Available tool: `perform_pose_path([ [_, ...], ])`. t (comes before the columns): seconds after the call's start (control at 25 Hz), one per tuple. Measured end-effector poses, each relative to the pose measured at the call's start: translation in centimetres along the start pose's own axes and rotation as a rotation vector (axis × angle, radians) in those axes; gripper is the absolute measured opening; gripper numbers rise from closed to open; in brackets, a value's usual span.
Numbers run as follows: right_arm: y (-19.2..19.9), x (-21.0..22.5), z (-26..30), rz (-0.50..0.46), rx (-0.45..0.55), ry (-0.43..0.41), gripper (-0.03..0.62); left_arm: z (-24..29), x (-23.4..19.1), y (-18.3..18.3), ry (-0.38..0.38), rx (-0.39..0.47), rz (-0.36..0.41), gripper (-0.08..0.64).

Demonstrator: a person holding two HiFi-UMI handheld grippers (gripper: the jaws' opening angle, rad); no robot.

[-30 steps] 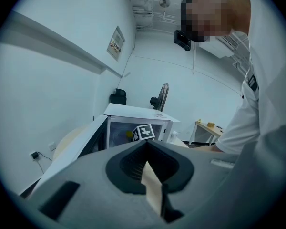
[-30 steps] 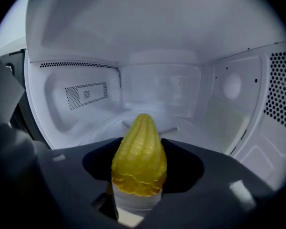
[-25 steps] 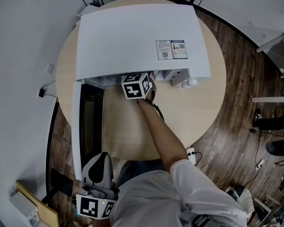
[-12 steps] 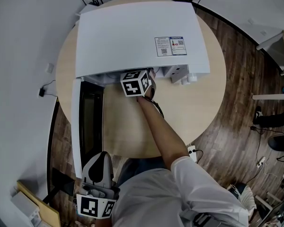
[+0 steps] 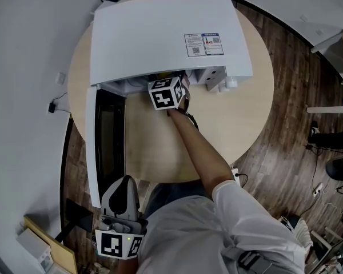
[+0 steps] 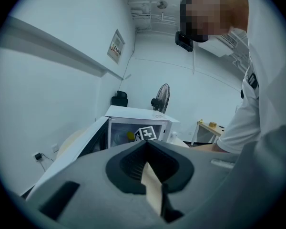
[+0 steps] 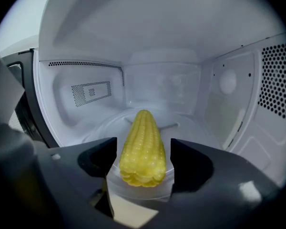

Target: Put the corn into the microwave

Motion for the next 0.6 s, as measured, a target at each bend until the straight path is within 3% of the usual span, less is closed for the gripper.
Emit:
perform_pose_path([
  [0.6,0.5,0.7,-3.2,0.056,0.011,-0.086,0.35,-0.5,1.3,-0.2,0.026,0.04,-0.013,-0.003],
])
Point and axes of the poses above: the fingertips, and each gripper's own axes: z forward along the fingers, x to its right, y out of its underside, the point moved 5 cm from there along -z, backward along the fingers, and after that the axes turned 13 degrees about y, right-handed, at the moved point
